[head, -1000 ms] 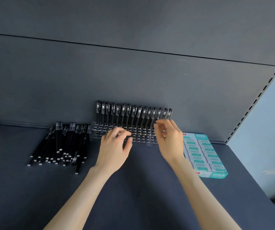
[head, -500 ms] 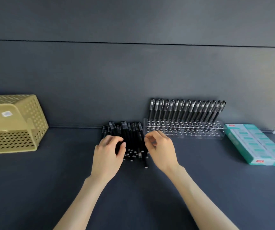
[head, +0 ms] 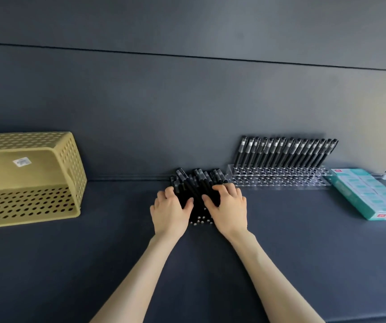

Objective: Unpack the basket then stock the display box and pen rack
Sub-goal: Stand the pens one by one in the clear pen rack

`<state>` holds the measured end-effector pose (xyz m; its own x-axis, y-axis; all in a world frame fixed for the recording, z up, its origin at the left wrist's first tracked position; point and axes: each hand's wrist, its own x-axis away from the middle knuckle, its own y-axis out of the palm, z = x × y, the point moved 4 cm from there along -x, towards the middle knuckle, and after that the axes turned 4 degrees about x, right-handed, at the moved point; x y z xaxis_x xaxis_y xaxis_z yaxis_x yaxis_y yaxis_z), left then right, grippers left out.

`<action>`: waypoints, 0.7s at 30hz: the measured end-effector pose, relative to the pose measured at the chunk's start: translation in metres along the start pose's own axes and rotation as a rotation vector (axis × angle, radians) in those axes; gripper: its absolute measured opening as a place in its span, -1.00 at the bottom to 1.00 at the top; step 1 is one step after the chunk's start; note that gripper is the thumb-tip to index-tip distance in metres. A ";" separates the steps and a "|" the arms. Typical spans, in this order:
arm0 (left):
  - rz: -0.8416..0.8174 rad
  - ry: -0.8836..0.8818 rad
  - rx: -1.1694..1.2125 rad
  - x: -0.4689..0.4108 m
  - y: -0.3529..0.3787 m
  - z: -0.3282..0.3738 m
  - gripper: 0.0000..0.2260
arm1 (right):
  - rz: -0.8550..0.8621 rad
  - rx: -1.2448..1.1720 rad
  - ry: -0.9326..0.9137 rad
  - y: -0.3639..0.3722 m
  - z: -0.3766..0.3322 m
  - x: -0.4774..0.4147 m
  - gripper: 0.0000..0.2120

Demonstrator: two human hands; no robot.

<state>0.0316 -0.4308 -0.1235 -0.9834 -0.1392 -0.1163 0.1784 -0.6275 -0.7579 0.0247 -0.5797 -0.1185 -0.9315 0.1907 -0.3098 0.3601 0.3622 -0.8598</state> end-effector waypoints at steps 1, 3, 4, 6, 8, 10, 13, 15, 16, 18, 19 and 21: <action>-0.008 -0.005 0.018 -0.002 0.000 -0.001 -0.46 | 0.002 0.004 0.002 0.002 -0.001 -0.001 -0.58; -0.029 -0.018 0.051 -0.006 -0.001 -0.004 -0.47 | 0.011 -0.012 0.011 0.002 -0.002 -0.004 -0.58; -0.043 -0.028 0.065 -0.009 -0.002 -0.005 -0.49 | 0.015 -0.026 0.016 0.001 -0.002 -0.004 -0.59; -0.064 -0.043 0.082 -0.014 -0.004 -0.007 -0.54 | 0.020 -0.040 0.016 0.001 -0.002 -0.004 -0.60; -0.074 -0.050 0.097 -0.016 -0.005 -0.007 -0.57 | 0.027 -0.047 0.022 0.001 -0.001 -0.003 -0.62; -0.077 -0.071 0.136 -0.017 -0.004 -0.008 -0.58 | 0.047 -0.066 0.036 0.000 -0.001 -0.004 -0.65; -0.094 -0.124 0.178 -0.020 -0.004 -0.011 -0.62 | 0.086 -0.100 0.044 0.000 -0.001 -0.003 -0.75; -0.105 -0.150 0.204 -0.023 -0.004 -0.013 -0.67 | 0.103 -0.137 0.045 0.000 0.000 -0.003 -0.82; -0.107 -0.154 0.216 -0.023 -0.005 -0.013 -0.70 | 0.106 -0.151 0.047 0.000 0.000 -0.003 -0.83; -0.101 -0.149 0.232 -0.023 -0.005 -0.013 -0.73 | 0.100 -0.168 0.050 0.000 0.000 -0.003 -0.84; -0.092 -0.140 0.233 -0.022 -0.005 -0.014 -0.73 | 0.101 -0.173 0.051 0.000 0.001 -0.003 -0.84; -0.069 -0.123 0.218 -0.021 -0.005 -0.013 -0.72 | 0.108 -0.186 0.052 0.000 0.001 -0.003 -0.85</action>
<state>0.0508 -0.4147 -0.1258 -0.9844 -0.1745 0.0201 0.1272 -0.7870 -0.6037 0.0269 -0.5809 -0.1179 -0.8848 0.2823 -0.3706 0.4654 0.4982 -0.7316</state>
